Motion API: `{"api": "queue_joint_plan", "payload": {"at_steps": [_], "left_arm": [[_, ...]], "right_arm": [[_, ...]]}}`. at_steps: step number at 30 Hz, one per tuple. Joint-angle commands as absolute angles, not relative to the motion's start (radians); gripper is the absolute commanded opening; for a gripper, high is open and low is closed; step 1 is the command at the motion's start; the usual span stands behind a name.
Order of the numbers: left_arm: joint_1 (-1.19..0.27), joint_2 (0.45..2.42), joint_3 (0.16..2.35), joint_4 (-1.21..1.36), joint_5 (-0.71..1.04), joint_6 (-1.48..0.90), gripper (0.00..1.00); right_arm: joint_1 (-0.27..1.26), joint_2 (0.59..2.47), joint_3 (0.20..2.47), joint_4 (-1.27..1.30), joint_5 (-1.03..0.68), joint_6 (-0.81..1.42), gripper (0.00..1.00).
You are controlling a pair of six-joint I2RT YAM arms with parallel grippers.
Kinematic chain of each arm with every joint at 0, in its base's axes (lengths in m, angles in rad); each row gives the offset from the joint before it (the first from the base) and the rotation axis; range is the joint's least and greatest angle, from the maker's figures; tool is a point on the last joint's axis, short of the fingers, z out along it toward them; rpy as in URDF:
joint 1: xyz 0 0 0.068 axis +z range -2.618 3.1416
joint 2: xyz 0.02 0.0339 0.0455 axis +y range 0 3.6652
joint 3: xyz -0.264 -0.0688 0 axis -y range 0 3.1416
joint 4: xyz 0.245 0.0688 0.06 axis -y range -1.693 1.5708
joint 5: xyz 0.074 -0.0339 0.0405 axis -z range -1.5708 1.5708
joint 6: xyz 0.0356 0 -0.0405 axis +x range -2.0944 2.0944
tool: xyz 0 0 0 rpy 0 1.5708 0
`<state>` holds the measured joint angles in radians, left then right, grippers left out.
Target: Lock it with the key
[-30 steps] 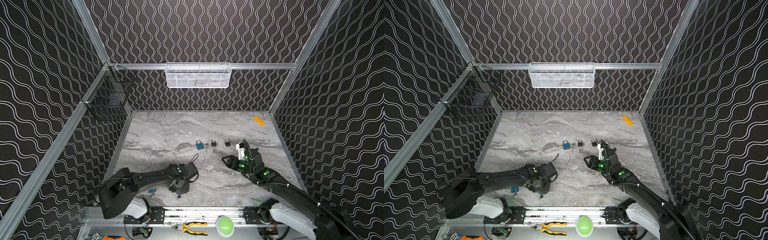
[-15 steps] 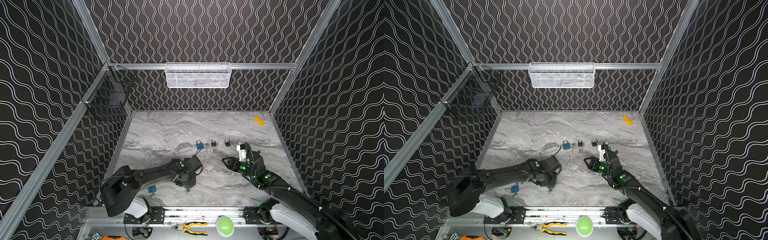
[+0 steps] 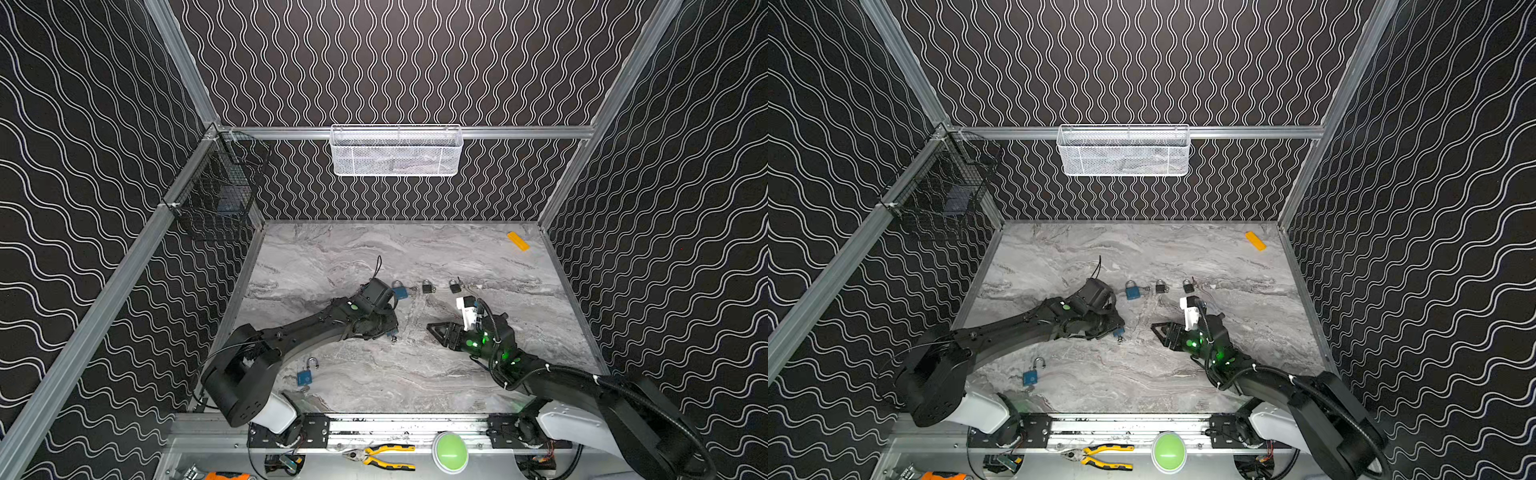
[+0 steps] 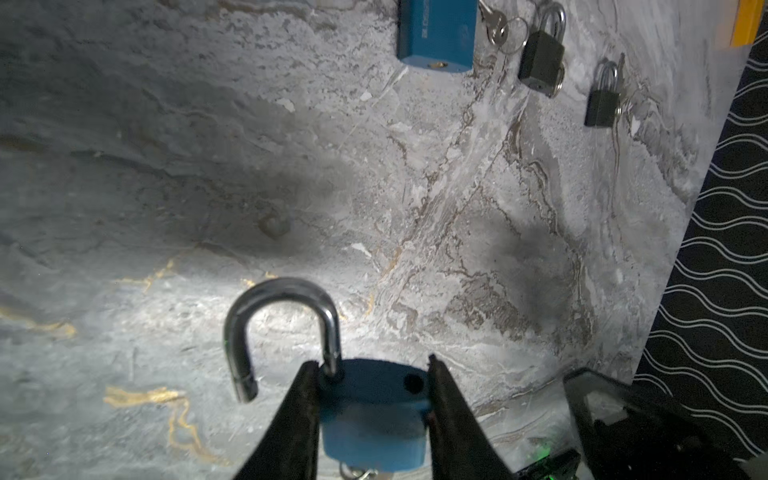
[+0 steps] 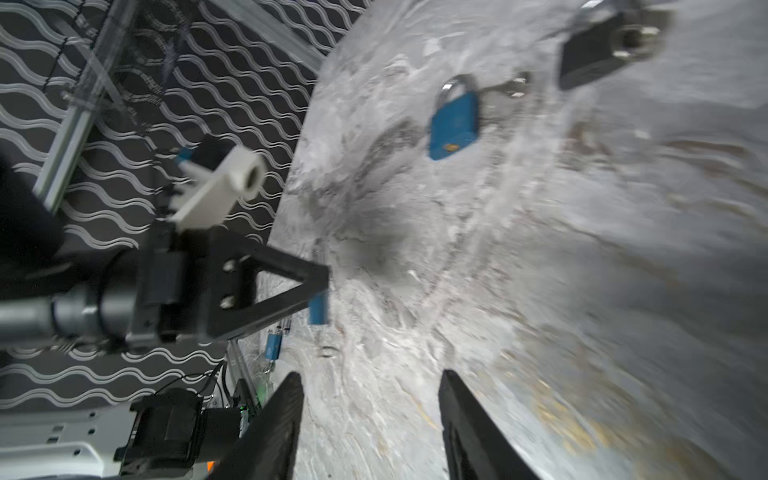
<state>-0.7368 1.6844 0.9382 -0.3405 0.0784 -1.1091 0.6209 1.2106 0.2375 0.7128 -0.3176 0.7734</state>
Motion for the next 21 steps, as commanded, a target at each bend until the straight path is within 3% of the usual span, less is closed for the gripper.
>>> {"api": "queue_joint_plan", "payload": {"at_steps": [1,16,21], "left_arm": [[-0.723,1.708,0.968,-0.249,0.141,-1.143,0.24],[-0.680,1.672,0.922,-0.170,0.185,-1.152,0.23],[-0.665,1.646,0.890,-0.143,0.196,-1.163,0.23]], "right_arm": [[0.650,1.273,0.247,0.934,-0.242,0.768,0.54],[0.847,1.586,0.411,1.032,-0.074,0.746,0.50],[0.868,1.610,0.448,1.017,-0.047,0.718,0.44]]}}
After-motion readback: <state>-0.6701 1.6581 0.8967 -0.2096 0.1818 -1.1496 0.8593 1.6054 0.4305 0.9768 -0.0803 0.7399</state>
